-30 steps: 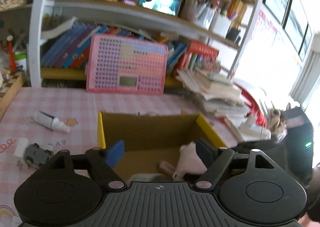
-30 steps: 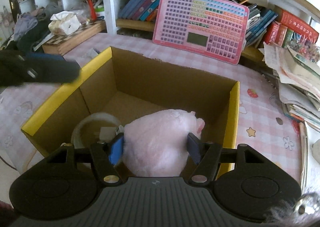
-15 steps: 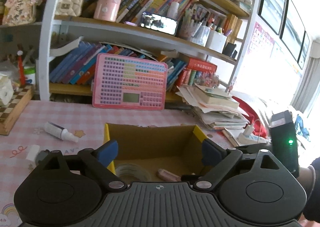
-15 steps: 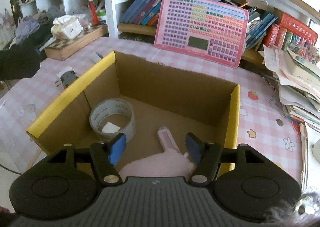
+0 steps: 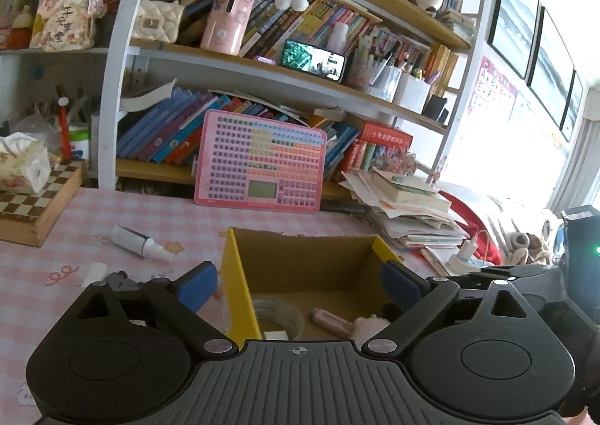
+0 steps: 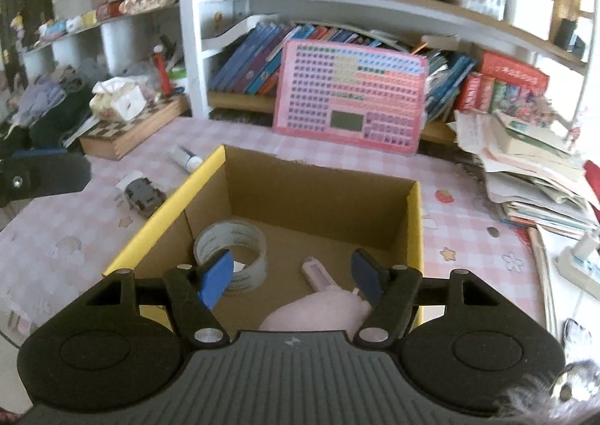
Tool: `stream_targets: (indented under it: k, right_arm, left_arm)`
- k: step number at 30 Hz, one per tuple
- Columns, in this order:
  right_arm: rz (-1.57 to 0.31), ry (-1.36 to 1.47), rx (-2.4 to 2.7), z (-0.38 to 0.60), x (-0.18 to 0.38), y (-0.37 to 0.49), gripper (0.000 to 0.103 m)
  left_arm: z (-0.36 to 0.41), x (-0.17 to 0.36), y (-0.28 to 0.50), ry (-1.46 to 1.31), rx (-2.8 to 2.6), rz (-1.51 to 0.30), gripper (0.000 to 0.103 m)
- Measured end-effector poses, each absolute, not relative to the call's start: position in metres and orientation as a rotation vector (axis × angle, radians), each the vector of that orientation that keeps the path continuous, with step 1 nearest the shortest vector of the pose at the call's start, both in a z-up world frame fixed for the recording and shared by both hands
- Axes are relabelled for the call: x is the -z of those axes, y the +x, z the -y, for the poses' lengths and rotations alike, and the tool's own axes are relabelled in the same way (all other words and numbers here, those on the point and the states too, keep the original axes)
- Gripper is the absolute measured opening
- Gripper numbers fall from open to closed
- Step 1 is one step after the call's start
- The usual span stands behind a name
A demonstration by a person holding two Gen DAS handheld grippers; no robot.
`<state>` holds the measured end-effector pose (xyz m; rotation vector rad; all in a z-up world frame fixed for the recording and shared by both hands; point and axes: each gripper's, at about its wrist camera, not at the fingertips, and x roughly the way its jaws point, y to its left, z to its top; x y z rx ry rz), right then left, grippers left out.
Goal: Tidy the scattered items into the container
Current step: 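Withdraw both tools up and away from the yellow box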
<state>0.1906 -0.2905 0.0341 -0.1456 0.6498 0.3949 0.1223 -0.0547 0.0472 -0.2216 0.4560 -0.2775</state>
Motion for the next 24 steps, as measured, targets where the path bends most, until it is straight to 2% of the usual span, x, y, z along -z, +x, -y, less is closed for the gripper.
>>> stream_targets:
  k: [24]
  right_arm:
    - [-0.658,-0.024,-0.107,0.251,-0.032,0.055,0.07]
  left_arm:
    - [-0.022,-0.037,0.045,-0.213,0.379,-0.519,0.097]
